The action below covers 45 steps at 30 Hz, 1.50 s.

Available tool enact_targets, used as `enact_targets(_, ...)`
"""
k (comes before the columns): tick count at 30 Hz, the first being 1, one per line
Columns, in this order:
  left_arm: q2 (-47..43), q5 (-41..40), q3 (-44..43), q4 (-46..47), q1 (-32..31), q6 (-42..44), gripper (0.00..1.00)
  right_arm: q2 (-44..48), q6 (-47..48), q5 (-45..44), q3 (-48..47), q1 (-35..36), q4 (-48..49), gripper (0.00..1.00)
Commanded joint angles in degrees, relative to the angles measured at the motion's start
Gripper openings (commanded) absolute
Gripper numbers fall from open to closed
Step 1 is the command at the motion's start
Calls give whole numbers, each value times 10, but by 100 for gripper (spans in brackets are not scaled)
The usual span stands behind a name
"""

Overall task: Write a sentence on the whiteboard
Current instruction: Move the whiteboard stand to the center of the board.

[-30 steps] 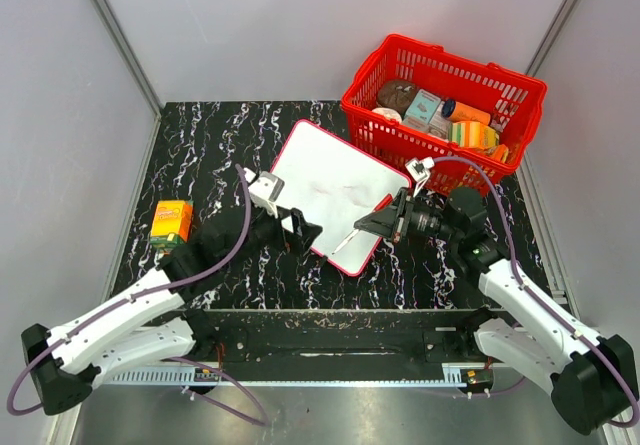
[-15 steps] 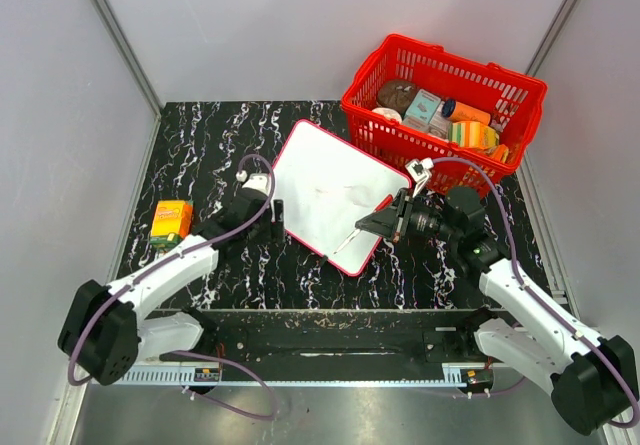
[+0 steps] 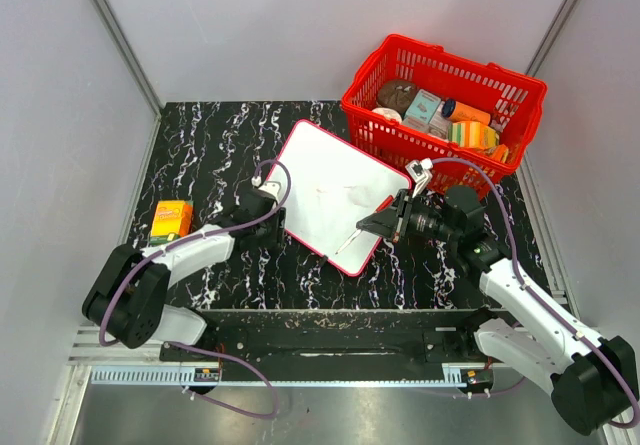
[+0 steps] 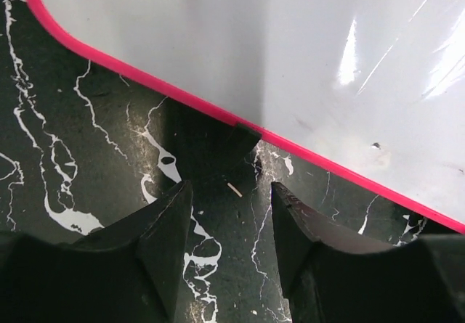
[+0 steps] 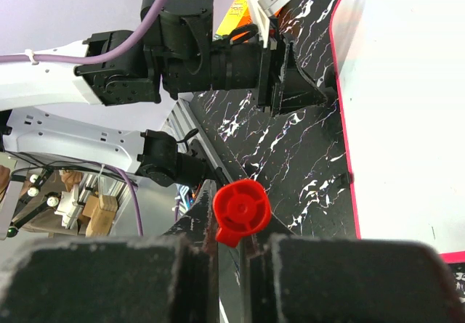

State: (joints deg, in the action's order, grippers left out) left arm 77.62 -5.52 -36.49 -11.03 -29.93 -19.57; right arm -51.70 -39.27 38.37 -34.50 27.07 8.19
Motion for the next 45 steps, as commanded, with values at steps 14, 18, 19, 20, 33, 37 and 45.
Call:
enact_targets(14,106,16,-97,-17,2,32,33,12,14,-11,-26,4,2,0)
enact_targets(18,106,26,-97,-28,2,30,24,13,15,-12,-25,4,0,0)
enact_targets(19,104,30,-94,-30,2,29,22,12,16,-12,-27,4,0,0)
enact_targets(20,100,42,-92,-31,1,30,17,13,16,-11,-27,4,0,0)
enact_targets(33,51,27,-79,-83,-72,-14,0,6,19,-14,-30,4,-1,0)
enact_targets(37,42,14,-81,-90,-112,-54,0,6,19,-12,-32,4,-2,0)
enact_targets(45,65,-8,-90,-95,-208,-141,0,2,21,-11,-35,4,-2,0)
